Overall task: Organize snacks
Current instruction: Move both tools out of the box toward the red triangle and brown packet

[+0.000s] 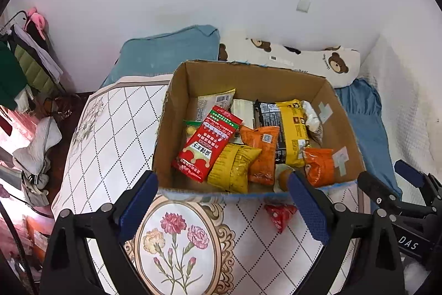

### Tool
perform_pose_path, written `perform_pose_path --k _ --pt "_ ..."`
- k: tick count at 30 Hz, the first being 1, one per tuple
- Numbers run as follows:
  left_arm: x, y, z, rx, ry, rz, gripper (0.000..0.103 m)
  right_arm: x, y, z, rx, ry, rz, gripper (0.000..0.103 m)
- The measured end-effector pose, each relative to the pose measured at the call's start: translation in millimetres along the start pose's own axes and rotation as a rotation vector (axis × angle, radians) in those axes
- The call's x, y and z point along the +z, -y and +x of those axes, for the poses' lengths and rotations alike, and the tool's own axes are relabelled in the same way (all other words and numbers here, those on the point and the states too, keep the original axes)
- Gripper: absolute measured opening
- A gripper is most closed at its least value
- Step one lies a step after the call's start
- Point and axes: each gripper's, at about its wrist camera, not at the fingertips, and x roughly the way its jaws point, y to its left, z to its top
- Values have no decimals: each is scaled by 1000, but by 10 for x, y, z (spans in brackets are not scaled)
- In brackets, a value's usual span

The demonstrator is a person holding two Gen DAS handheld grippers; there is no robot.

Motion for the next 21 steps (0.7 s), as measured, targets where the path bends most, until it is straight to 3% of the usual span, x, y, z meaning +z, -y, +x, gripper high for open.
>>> perform_pose_path --k 8,13,17,21 --pt "-166 46 -371 4 84 -2 96 -138 -37 -497 7 81 11 101" --pt "-255 65 -403 0 85 -4 96 -217 0 -640 32 88 29 101" --pt "-416 112 -159 7 14 12 96 -361 183 -524 25 44 75 102" --pt "-590 246 359 -11 -143 60 96 -611 465 -212 -3 -47 129 102"
